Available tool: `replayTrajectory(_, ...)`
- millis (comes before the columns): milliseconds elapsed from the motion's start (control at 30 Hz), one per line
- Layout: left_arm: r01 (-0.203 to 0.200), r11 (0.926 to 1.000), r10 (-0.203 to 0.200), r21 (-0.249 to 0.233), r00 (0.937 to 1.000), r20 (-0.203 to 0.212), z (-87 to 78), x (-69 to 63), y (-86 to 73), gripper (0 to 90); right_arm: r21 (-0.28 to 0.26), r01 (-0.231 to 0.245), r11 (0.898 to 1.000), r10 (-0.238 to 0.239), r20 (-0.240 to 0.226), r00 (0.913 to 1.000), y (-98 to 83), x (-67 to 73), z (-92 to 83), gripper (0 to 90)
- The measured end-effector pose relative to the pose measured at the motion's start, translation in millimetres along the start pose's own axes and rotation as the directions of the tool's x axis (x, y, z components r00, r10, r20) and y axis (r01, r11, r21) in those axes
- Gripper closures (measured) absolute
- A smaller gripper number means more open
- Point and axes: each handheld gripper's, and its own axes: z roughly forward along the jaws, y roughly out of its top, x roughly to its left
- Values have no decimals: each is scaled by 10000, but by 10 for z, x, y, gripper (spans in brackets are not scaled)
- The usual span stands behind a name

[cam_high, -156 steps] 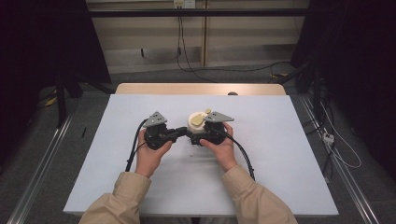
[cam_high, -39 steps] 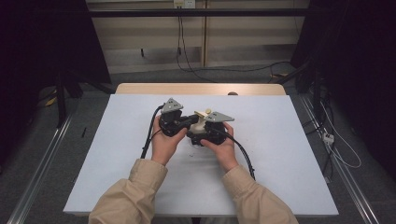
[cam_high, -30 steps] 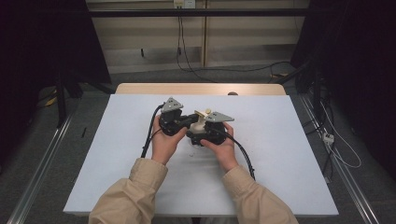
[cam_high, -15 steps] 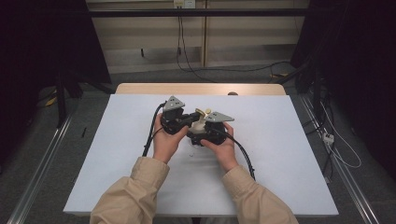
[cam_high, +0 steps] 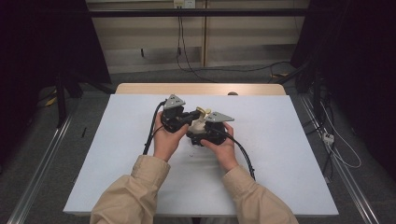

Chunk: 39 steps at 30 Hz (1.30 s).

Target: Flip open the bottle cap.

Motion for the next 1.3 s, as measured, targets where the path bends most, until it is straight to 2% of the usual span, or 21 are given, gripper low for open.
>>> replayTrajectory(1067,153,9999,-153,15,9998,-132,84,24,47,900,27,-5,10000,5,14,10000,1,0,-4,53)
replayTrajectory(1100,29,10000,-29,-6,9999,-163,84,31,53,900,22,2,10000,-2,17,10000,2,0,-4,53)
replayTrajectory(1300,2,10000,-2,7,9999,-127,105,24,79,900,39,-17,10000,17,16,10000,3,1,-6,53)
